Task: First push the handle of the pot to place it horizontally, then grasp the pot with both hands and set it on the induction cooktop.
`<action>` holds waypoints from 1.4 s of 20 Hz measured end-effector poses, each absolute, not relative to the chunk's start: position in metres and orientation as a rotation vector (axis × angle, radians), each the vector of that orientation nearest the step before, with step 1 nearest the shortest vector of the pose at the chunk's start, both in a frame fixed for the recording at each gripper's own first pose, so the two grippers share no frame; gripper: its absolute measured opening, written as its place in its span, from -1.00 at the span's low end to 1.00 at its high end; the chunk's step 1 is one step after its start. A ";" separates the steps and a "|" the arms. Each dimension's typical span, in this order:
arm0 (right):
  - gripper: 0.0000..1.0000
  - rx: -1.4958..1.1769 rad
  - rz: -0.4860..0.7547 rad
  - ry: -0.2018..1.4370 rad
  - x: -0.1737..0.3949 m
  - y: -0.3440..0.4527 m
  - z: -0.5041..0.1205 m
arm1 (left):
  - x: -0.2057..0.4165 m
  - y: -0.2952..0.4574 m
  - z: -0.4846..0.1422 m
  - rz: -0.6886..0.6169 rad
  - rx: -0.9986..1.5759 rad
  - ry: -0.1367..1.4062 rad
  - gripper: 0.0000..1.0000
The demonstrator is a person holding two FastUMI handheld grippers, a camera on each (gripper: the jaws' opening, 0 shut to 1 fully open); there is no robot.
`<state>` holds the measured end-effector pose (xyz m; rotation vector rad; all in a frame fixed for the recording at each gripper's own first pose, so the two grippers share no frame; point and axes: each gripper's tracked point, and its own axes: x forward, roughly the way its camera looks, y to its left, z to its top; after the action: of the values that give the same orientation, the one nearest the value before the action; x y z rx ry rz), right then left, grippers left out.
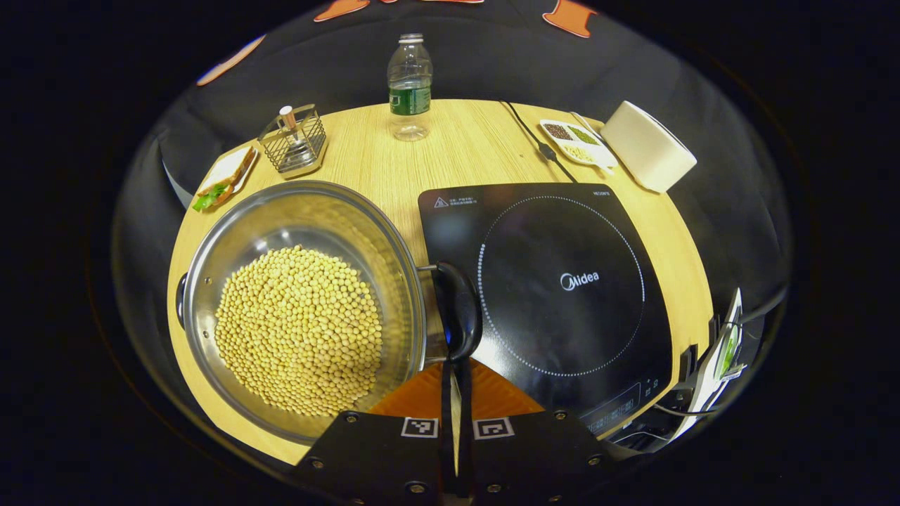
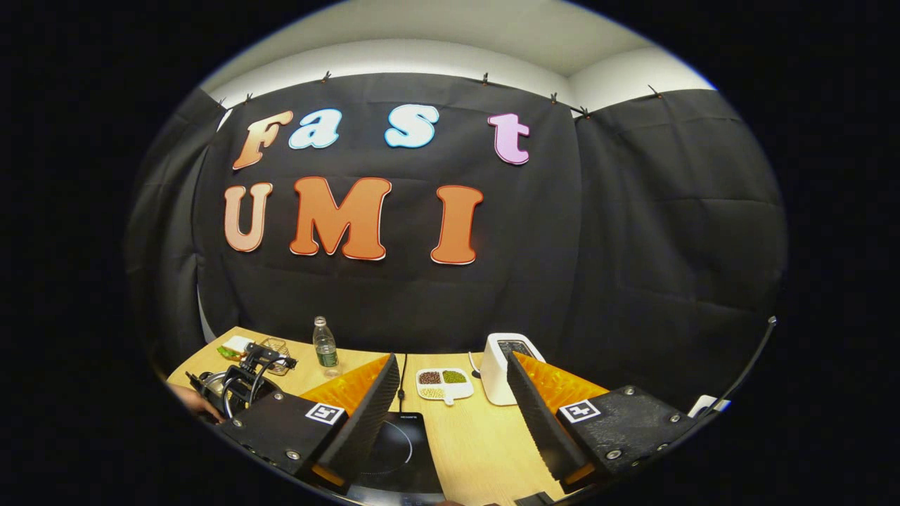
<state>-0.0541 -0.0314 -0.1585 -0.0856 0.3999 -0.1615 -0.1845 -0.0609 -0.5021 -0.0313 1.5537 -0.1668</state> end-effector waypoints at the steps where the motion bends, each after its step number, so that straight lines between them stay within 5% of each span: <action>1: 0.91 -0.083 -0.154 0.408 -0.055 -0.028 -0.161 | -0.181 -0.062 -0.503 -0.163 -0.041 1.551 -0.94; 15: 0.91 -0.042 -0.018 0.528 -0.063 0.037 -0.203 | -0.160 -0.036 -0.483 -0.148 -0.049 1.467 -0.94; 22: 0.92 -0.023 0.065 0.620 -0.059 0.077 -0.234 | -0.154 0.037 -0.450 -0.074 0.019 1.374 -0.94; 24: 0.91 -0.015 0.085 0.644 -0.057 0.091 -0.242 | -0.153 0.063 -0.445 -0.030 0.021 1.366 -0.67; 27: 0.92 0.000 0.118 0.688 -0.057 0.116 -0.257 | -0.153 0.102 -0.437 0.031 0.018 1.339 0.18; 28: 0.92 0.006 0.130 0.705 -0.057 0.126 -0.262 | -0.154 0.114 -0.435 0.048 0.015 1.333 0.24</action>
<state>-0.0572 0.1255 -0.2619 0.0058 0.7053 0.1304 -0.1543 0.1142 -0.4353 0.0146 1.3330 0.0477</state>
